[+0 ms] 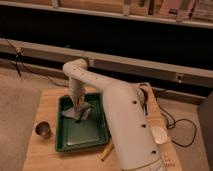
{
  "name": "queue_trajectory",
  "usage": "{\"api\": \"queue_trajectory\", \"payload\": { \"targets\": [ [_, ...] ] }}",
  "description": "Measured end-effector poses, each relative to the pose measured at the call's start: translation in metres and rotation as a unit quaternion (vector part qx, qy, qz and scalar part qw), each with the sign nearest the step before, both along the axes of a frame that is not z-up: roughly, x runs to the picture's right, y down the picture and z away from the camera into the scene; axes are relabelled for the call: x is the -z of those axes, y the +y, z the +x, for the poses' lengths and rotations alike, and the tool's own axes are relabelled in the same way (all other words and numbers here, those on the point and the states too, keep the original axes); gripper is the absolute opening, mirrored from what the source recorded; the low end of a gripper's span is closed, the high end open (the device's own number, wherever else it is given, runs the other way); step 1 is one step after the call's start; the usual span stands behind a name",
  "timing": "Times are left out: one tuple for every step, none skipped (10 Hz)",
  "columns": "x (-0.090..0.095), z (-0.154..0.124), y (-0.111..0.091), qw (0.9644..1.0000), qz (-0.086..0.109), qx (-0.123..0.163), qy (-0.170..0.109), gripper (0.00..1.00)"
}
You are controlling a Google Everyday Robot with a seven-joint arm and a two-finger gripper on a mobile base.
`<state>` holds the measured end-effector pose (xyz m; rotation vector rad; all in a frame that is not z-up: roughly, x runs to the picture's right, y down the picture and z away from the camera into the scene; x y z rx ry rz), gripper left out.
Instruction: Wipe table surface with sponge
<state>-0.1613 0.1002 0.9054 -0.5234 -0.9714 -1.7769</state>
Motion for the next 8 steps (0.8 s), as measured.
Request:
{"api": "queue_trajectory", "payload": {
  "targets": [
    [0.002, -0.001, -0.002, 1.0000, 0.002, 0.002, -0.003, 0.80],
    [0.003, -0.002, -0.003, 1.0000, 0.003, 0.004, -0.006, 0.80],
    [0.004, -0.003, -0.004, 1.0000, 0.004, 0.005, -0.007, 0.80],
    [0.005, -0.004, -0.006, 0.9999, 0.006, 0.006, -0.010, 0.80],
    [0.006, -0.004, -0.007, 0.9999, 0.008, 0.006, -0.011, 0.80],
    [0.007, -0.005, -0.011, 0.9998, 0.011, 0.006, -0.013, 0.80],
    [0.008, -0.006, -0.013, 0.9998, 0.013, 0.006, -0.014, 0.80],
    [0.008, -0.007, -0.013, 0.9998, 0.013, 0.011, -0.014, 0.80]
  ]
}}
